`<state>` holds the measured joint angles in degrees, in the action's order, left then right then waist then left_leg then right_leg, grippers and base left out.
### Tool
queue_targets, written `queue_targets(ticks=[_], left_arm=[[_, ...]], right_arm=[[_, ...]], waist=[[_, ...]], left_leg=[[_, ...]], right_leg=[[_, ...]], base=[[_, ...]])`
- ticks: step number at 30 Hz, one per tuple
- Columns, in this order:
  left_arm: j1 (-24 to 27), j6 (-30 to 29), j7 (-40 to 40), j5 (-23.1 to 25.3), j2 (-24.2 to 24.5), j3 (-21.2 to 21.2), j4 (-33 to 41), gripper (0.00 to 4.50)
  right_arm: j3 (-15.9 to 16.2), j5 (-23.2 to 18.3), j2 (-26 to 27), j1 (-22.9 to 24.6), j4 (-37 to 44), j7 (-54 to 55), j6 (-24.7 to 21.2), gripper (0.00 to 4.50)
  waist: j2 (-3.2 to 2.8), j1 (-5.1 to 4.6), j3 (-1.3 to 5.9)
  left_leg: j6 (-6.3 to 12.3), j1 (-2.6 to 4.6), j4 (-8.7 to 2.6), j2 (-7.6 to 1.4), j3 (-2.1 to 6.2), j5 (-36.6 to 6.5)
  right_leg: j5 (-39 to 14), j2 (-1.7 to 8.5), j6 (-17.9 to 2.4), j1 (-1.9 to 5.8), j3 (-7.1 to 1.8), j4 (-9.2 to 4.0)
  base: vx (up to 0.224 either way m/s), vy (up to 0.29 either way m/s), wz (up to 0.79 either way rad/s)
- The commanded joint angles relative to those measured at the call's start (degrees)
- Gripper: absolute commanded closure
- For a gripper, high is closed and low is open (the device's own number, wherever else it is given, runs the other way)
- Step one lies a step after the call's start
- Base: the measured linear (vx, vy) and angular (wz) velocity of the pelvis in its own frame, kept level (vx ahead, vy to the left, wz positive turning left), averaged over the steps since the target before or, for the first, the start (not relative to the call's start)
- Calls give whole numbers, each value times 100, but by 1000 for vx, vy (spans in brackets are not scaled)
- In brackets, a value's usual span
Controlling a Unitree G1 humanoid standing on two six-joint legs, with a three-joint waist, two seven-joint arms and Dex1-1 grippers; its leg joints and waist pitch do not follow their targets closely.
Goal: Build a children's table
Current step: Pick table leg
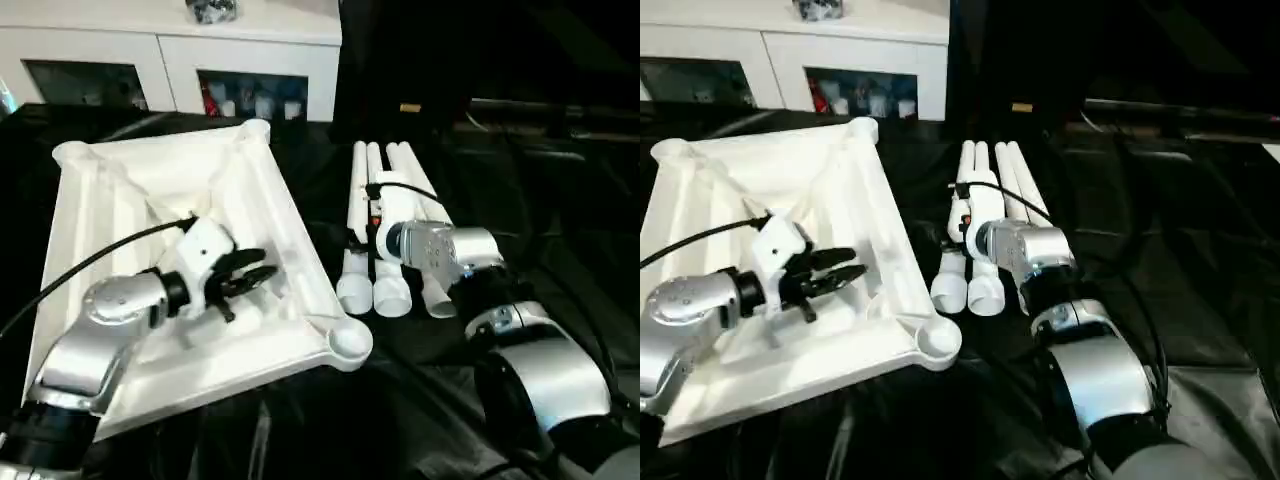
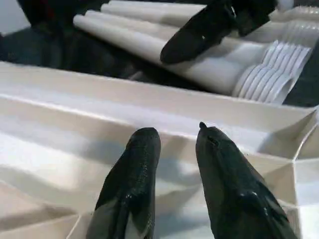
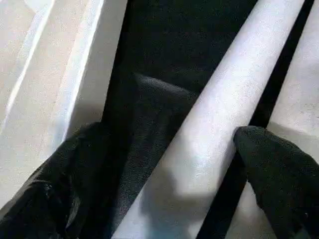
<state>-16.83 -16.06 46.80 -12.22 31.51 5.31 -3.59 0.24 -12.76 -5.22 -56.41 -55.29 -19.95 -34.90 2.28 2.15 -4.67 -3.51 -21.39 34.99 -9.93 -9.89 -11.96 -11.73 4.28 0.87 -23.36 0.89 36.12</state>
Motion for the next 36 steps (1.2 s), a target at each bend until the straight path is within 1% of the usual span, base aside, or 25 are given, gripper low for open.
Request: queue_targets(ticks=[1,3,4,5,6,7,9,10,11,12,13,14,15,17,22,23,24,26,27,28,29,30,32,34,36], left_arm=[[-46,109,87,11,60,-31,14,301],[55,170,119,-16,88,-55,87,301],[261,111,84,-47,112,-70,401,301],[477,44,61,-86,136,-79,751,301],[617,-3,45,-111,151,-84,984,301],[783,-87,25,-155,172,-81,1320,301],[917,-173,28,-211,198,-68,1651,301],[917,-173,28,-211,198,-68,1651,301],[1022,-287,64,-279,246,-33,1995,301],[1067,-347,75,-303,276,-7,2177,301],[1113,-415,81,-335,314,21,2360,301],[1157,-504,83,-377,349,43,2541,300],[1201,-573,59,-373,367,56,2712,300],[1255,-692,-25,-299,380,98,2989,300],[1260,-870,-107,-255,395,164,3219,300],[1246,-962,-137,-252,399,192,3302,273],[1222,-1087,-184,-264,409,223,3406,273],[1153,-1308,-279,-290,412,283,3603,267],[1128,-1393,-327,-280,405,301,3695,252],[1114,-1454,-360,-268,399,312,3758,252],[1095,-1580,-402,-272,396,330,3859,227],[1094,-1587,-404,-272,396,331,3864,227],[1087,-1714,-439,-310,382,353,3952,221],[1086,-1749,-450,-318,381,359,3977,195],[1085,-1817,-466,-333,379,374,4020,181]], right_arm=[[-57,69,-25,-76,-212,-34,68,0],[-36,143,-36,-157,-367,-74,95,0],[-4,192,-48,-190,-441,-96,75,0],[30,236,-60,-236,-543,-130,54,0],[50,262,-68,-265,-611,-154,42,0],[79,300,-81,-316,-729,-187,27,0],[148,381,-100,-374,-858,-205,-8,0],[148,381,-100,-374,-858,-205,-8,0],[211,456,-116,-430,-990,-227,-32,0],[249,491,-124,-449,-1028,-255,-67,0],[274,533,-127,-471,-1072,-284,-75,0],[286,567,-129,-485,-1103,-292,-85,30],[302,619,-132,-498,-1139,-313,-76,30],[305,677,-137,-510,-1207,-349,-69,49],[300,700,-144,-531,-1281,-357,-50,95],[294,701,-148,-542,-1309,-353,-45,108],[282,709,-154,-557,-1344,-344,-34,108],[241,702,-164,-565,-1380,-316,-25,126],[183,702,-161,-565,-1394,-305,-21,136],[138,709,-157,-567,-1407,-303,-18,136],[84,712,-150,-571,-1423,-295,-20,152],[81,712,-150,-571,-1424,-294,-20,152],[55,699,-148,-574,-1444,-292,-30,173],[58,705,-150,-576,-1453,-290,-20,189],[37,691,-151,-577,-1466,-274,-19,209]], waist=[[-125,11,352],[-110,7,341],[-106,6,338],[-75,-6,336],[-69,-3,319],[-72,-11,329],[-72,-6,303],[-75,-3,308],[-65,6,297],[-50,12,298],[-51,16,297],[-61,13,293],[-47,4,292],[-48,-6,296],[-62,-9,297],[-58,-13,301],[-66,-14,317],[-67,-6,318],[-61,-7,318],[-58,-4,315],[-67,-4,325],[-62,-10,324],[-64,-8,329],[-59,-6,331],[-61,-5,334]], left_leg=[[-99,106,-468,-228,12,-455],[-82,99,-469,-230,11,-412],[-71,95,-469,-232,12,-405],[-49,79,-467,-260,17,-400],[16,73,-470,-256,1,-361],[37,81,-458,-264,-2,-319],[104,85,-466,-259,-18,-338],[123,87,-465,-257,-16,-322],[137,84,-474,-265,-18,-362],[129,87,-474,-270,-26,-378],[114,83,-471,-274,-21,-371],[87,73,-474,-273,-16,-357],[69,73,-477,-271,-19,-407],[45,69,-471,-273,-23,-400],[1,76,-469,-265,-26,-433],[3,75,-465,-259,-26,-412],[-3,82,-457,-261,-30,-382],[12,76,-451,-258,-27,-304],[17,72,-448,-257,-33,-295],[27,67,-448,-254,-29,-289],[39,62,-440,-251,-28,-271],[40,65,-441,-252,-33,-273],[45,66,-437,-248,-32,-255],[52,61,-433,-243,-31,-252],[56,60,-431,-243,-29,-244]], right_leg=[[152,282,-1617,239,-168,-282],[288,276,-1686,248,-164,-270],[308,280,-1697,252,-166,-267],[336,309,-1749,267,-172,-249],[324,301,-1738,266,-175,-273],[388,307,-1769,264,-181,-257],[284,288,-1792,243,-178,-280],[263,283,-1801,249,-177,-276],[170,280,-1802,243,-176,-282],[127,281,-1790,242,-178,-288],[126,285,-1783,246,-180,-279],[116,280,-1772,245,-173,-270],[53,274,-1752,242,-170,-278],[33,275,-1728,244,-176,-278],[-17,265,-1705,231,-175,-282],[29,261,-1711,234,-175,-279],[92,263,-1725,237,-176,-270],[202,257,-1746,241,-172,-262],[232,257,-1758,246,-175,-260],[227,258,-1762,249,-174,-262],[243,262,-1774,260,-175,-258],[245,258,-1775,257,-175,-261],[248,253,-1783,255,-169,-259],[242,253,-1787,262,-170,-260],[249,253,-1789,262,-167,-258]], base=[[0,0,0],[0,0,0],[0,0,0],[0,0,0],[0,0,0],[0,0,0],[0,0,0],[0,0,0],[0,0,0],[0,0,0],[0,0,0],[0,0,0],[0,0,0],[0,0,0],[0,0,0],[0,0,0],[0,0,0],[0,0,0],[0,0,0],[0,0,0],[0,0,0],[0,0,0],[0,0,0],[0,0,0],[0,0,0]])
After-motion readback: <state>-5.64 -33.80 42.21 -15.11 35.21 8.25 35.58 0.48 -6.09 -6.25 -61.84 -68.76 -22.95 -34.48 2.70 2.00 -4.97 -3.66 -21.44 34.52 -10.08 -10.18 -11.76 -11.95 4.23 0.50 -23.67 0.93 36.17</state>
